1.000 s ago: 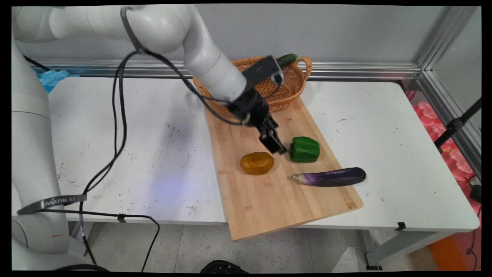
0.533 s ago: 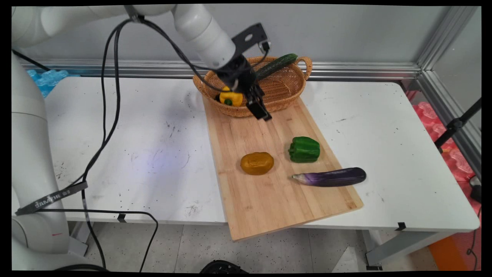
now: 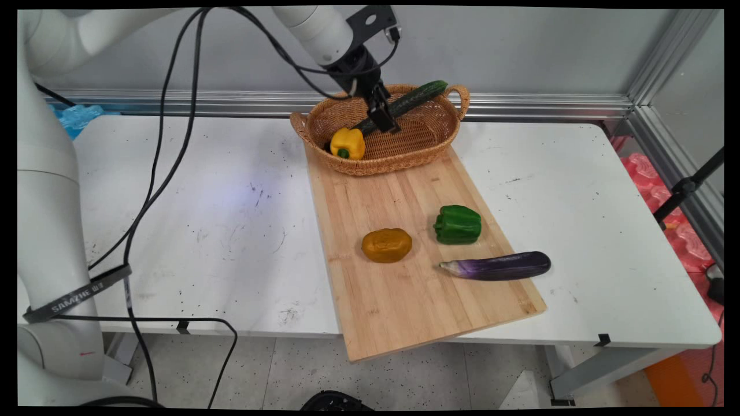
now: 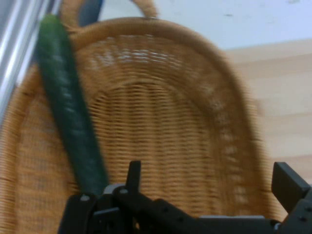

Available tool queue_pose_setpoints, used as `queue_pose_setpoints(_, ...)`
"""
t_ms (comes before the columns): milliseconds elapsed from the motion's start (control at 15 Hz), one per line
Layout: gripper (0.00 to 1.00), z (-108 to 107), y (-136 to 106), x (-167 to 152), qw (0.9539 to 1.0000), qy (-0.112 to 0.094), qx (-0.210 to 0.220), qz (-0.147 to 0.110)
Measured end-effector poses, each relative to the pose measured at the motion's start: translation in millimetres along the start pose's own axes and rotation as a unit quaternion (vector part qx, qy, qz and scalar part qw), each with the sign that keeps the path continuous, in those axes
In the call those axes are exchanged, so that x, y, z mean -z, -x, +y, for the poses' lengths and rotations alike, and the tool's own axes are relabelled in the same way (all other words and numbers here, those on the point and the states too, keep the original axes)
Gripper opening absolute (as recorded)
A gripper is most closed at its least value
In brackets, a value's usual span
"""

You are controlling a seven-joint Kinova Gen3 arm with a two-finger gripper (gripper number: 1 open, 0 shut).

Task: Pick up the cucumber from the vegetable basket

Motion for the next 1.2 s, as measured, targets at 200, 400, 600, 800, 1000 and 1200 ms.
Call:
queue_pose_setpoints(200,1.00,-27.0,-4.9,-17.1,0.9998,-0.017,-0.005,0.009)
queue_pose_setpoints(400,1.00,-45.3,-10.4,-32.7,0.9995,-0.024,-0.008,0.018)
queue_pose_setpoints(600,1.00,-62.8,-15.5,-49.2,0.9992,-0.028,-0.012,0.026)
queue_pose_setpoints(800,1.00,-78.0,-19.7,-64.5,0.9989,-0.032,-0.016,0.032)
queue_pose_setpoints(1000,1.00,-92.9,-22.1,-80.1,0.9986,-0.035,-0.019,0.036)
queue_pose_setpoints(1200,1.00,-104.3,-22.2,-92.7,0.9984,-0.036,-0.020,0.038)
